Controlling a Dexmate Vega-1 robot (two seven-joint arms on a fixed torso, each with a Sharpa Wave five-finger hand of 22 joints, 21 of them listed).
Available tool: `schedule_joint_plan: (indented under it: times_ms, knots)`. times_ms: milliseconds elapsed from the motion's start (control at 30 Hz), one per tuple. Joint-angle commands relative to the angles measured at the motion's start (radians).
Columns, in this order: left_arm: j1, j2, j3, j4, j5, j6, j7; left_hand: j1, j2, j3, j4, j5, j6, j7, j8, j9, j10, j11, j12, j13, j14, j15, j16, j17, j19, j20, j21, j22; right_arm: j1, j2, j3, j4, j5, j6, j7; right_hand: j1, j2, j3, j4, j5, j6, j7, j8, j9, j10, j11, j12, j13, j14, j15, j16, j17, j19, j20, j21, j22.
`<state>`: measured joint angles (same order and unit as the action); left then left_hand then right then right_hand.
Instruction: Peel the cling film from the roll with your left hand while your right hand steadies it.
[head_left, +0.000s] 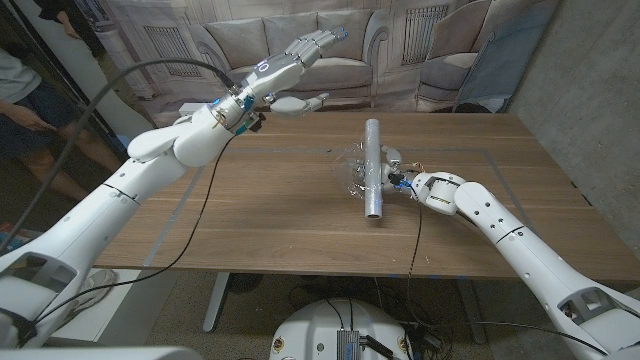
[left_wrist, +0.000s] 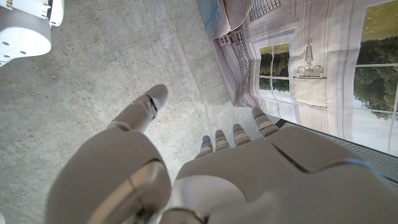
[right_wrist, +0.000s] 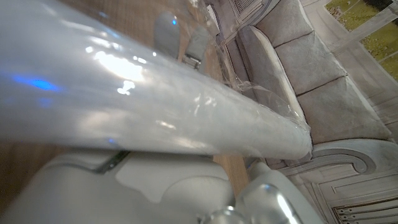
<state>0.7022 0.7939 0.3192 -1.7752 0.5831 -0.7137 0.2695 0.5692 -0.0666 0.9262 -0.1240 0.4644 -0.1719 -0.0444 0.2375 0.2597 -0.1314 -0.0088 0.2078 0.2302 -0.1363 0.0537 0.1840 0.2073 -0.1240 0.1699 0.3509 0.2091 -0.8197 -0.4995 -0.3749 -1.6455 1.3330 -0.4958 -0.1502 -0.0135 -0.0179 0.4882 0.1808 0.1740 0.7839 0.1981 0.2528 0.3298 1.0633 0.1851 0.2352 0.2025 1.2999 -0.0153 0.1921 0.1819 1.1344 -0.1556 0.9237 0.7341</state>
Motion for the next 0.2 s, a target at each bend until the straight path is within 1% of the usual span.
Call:
schedule_joint_plan:
  times_ms: [33, 67, 133, 200]
  knots:
    - [0.027, 0.012, -0.027, 0.026, -0.032, -0.030, 0.011, -0.006, 0.005, 0.007, -0.001, -0.003, -0.075, -0.005, 0.008, 0.001, -0.001, 0.005, 0.008, 0.004, -0.004, 0.008, 0.006, 0.002, 0.000, 0.013, 0.003, 0.003, -0.005, 0.014, -0.015, -0.030, -0.003, -0.001, -0.045, 0.002, -0.006, -0.004, -0.002, 0.004, 0.003, 0.008, -0.006, 0.000, 0.006, 0.007, 0.001, 0.003, -0.003, 0.003, -0.001, 0.002, 0.068, -0.057, -0.003, 0.005]
    - [0.032, 0.018, -0.031, 0.019, -0.040, -0.023, -0.002, -0.007, 0.005, 0.007, -0.001, -0.003, -0.073, -0.003, 0.008, 0.000, -0.003, 0.005, 0.008, 0.004, -0.004, 0.009, 0.006, 0.002, 0.000, 0.013, 0.003, 0.003, -0.006, 0.015, -0.016, -0.033, -0.004, 0.000, -0.050, 0.002, -0.006, -0.005, -0.002, 0.004, 0.003, 0.008, -0.006, 0.000, 0.005, 0.007, 0.000, 0.003, -0.003, 0.004, -0.001, 0.002, 0.068, -0.057, -0.003, 0.005]
    - [0.045, 0.017, -0.048, 0.016, -0.022, -0.026, 0.022, -0.008, 0.007, 0.008, -0.001, -0.003, -0.070, -0.002, 0.008, 0.000, -0.004, 0.008, 0.009, 0.004, -0.004, 0.009, 0.007, 0.002, -0.001, 0.014, 0.004, 0.003, -0.007, 0.017, -0.018, -0.039, -0.004, 0.001, -0.057, 0.002, -0.006, -0.005, -0.002, 0.004, 0.003, 0.008, -0.006, 0.000, 0.005, 0.007, 0.000, 0.003, -0.003, 0.004, -0.001, 0.002, 0.068, -0.057, -0.003, 0.005]
    - [0.056, 0.029, -0.060, 0.003, -0.037, -0.017, 0.007, -0.008, 0.008, 0.009, -0.001, -0.004, -0.069, -0.001, 0.008, -0.001, -0.003, 0.009, 0.010, 0.004, -0.003, 0.008, 0.007, 0.002, 0.000, 0.015, 0.004, 0.003, -0.003, 0.020, -0.021, -0.042, -0.005, 0.002, -0.061, 0.002, -0.006, -0.006, -0.002, 0.004, 0.003, 0.008, -0.006, 0.000, 0.005, 0.007, 0.000, 0.003, -0.002, 0.004, -0.001, 0.002, 0.068, -0.058, -0.003, 0.005]
